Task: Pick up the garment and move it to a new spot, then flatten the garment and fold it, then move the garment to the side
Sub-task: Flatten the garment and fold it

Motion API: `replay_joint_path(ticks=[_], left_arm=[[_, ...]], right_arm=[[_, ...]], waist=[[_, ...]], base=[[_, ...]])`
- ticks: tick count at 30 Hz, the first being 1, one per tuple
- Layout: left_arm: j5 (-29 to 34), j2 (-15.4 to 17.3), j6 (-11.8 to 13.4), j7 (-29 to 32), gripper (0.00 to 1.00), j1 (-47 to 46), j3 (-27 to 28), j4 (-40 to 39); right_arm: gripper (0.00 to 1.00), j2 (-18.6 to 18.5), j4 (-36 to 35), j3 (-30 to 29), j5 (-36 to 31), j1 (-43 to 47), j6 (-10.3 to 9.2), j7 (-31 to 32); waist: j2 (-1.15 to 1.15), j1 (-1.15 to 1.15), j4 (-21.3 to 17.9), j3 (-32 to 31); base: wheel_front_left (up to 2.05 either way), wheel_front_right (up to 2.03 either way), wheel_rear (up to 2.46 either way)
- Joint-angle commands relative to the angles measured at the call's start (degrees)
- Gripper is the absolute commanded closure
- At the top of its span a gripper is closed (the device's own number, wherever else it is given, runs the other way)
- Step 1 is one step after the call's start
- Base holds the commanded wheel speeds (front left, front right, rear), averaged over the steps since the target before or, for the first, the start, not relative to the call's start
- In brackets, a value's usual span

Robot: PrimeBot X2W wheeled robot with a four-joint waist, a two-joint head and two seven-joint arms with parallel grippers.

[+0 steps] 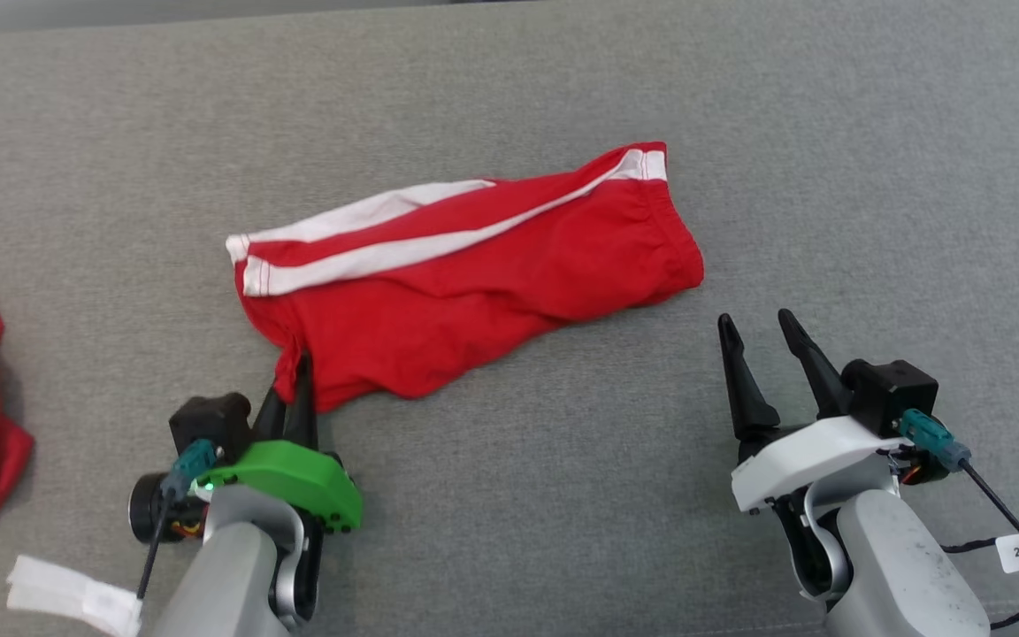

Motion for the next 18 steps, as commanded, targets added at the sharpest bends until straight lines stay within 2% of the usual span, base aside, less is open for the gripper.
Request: replay_joint_path(ticks=[1,4,6,7,12,18], left_arm=[[1.50,-0.39,0.23,0.08,1.00,2.71,1.54,-1.61],[4.35,-1.74,-0.10,0.05,1.00,5.89,4.56,-4.42],[6.12,-2.40,-0.35,0.05,0.28,7.31,6.23,-5.16],[6.76,-2.77,-0.59,0.05,0.00,7.68,6.86,-5.55],[9.48,-3.40,-1.18,0.05,0.00,7.44,9.40,-7.38],[8.60,-3.61,-1.96,0.05,0.00,7.56,8.62,-8.77]], right_arm=[[0.00,-0.18,0.09,-0.31,-0.61,0.86,-0.08,-0.01],[0.00,-0.17,0.27,-0.68,-1.02,0.95,-0.08,-0.01],[0.00,-0.19,0.30,-0.56,-0.99,0.01,-0.08,-0.01],[0.00,-0.18,0.40,-0.30,-0.67,-0.78,-0.08,-0.01],[0.00,-0.21,2.47,1.15,-1.66,-5.33,-0.08,-0.01],[0.00,-0.21,11.05,1.82,-3.75,-11.31,-0.08,0.00]], waist=[[0.00,0.00,4.51,-4.22],[0.00,0.00,5.53,-4.33],[0.00,0.00,5.97,-4.11],[0.00,0.00,6.20,-3.91],[0.00,0.00,7.57,-2.78],[0.00,0.00,9.55,-2.04]], base=[[0.00,0.00,0.00],[0.00,0.00,0.00],[0.00,0.00,0.00],[0.00,0.00,0.00],[0.00,0.00,0.00],[0.00,0.00,0.00]])
